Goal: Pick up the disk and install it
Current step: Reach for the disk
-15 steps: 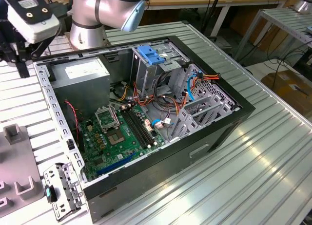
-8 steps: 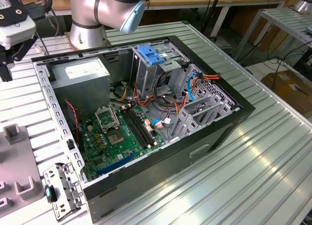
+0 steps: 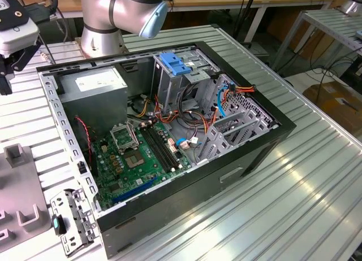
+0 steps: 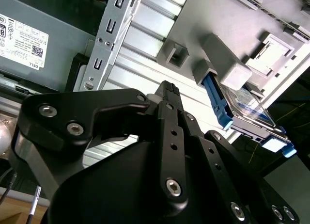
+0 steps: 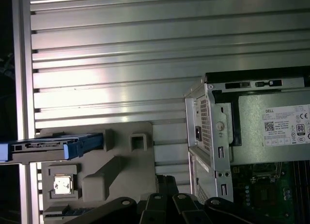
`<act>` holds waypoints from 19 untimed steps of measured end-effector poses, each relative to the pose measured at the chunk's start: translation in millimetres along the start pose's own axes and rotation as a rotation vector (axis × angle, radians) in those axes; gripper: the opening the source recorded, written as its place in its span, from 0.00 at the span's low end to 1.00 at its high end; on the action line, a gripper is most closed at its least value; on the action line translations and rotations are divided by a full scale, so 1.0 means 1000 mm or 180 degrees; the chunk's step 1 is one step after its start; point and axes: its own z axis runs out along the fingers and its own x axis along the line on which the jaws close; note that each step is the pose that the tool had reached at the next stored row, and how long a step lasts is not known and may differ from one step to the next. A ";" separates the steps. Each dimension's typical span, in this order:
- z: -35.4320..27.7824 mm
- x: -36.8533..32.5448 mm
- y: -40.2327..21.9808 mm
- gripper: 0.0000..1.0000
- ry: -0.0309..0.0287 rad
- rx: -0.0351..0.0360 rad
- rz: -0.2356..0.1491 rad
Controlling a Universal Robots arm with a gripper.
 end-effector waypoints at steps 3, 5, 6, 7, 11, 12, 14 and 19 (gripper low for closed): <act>0.0000 0.0005 0.0000 0.11 0.0000 0.0000 0.0000; 0.0000 0.0012 -0.0001 0.11 0.0000 0.0000 0.0000; 0.0000 0.0016 -0.0001 0.11 0.0000 0.0000 0.0000; 0.0001 0.0021 -0.0002 0.11 0.0000 0.0000 0.0000; 0.0001 0.0054 -0.0004 0.11 0.0000 0.0000 0.0000; 0.0002 0.0063 -0.0005 0.11 0.0000 0.0000 0.0000; 0.0002 0.0077 -0.0006 0.11 0.0000 0.0000 0.0000; 0.0003 0.0118 -0.0009 0.11 0.0000 0.0000 0.0000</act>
